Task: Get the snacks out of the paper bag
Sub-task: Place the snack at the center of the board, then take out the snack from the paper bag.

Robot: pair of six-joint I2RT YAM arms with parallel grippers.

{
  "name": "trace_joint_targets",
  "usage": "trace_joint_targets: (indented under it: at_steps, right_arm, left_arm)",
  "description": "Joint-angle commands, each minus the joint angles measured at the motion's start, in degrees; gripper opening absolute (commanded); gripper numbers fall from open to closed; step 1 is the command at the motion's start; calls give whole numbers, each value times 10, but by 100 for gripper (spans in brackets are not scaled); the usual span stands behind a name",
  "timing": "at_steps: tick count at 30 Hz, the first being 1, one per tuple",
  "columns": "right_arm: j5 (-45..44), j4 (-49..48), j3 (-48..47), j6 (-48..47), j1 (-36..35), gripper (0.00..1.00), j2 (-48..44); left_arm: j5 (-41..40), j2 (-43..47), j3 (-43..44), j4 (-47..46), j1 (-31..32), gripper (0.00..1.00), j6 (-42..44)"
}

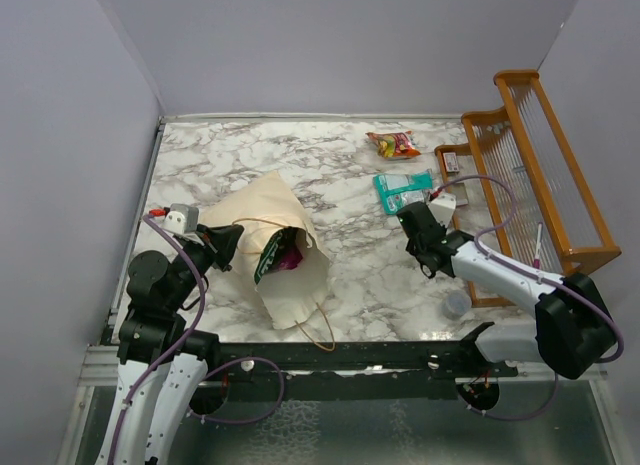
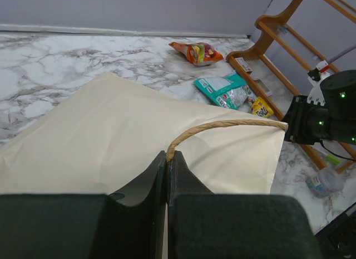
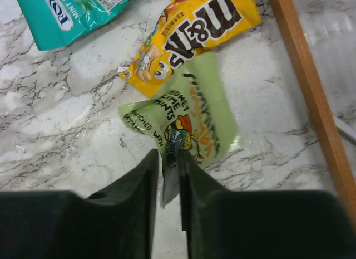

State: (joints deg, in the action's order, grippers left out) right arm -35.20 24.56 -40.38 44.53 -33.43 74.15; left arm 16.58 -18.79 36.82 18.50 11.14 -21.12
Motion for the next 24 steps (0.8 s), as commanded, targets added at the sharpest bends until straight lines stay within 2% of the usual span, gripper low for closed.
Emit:
trace_joint_targets:
  at_steps: [1,8,12,14,16,18,21,24]
  right_arm:
    - [37,-34,12,-8,0,28,-4]
    - [63,-87,27,-26,0,56,-59]
    - [146,-188,63,-101,0,68,-102]
    - [220,-242,80,-153,0,76,-120]
    - [335,-299,95,-222,0,79,-138]
    - [437,-358,116,-248,-1,79,-162]
    - [554,-483,166,-245,-4,79,-197]
    - [625,-609,222,-287,-50,78,-230]
  left_arm:
    - [-14,7,-3,-9,2,0,-1]
    - [-15,7,-3,-9,2,0,-2]
    - [-15,8,-3,-9,2,0,-3]
    - [-16,8,-3,-9,2,0,-2]
    - [-16,8,-3,-9,2,0,-3]
    - [-16,8,-3,-9,2,0,-3]
    - [-16,9,-3,-9,2,0,-2]
    - [-17,9,-3,-9,2,0,-3]
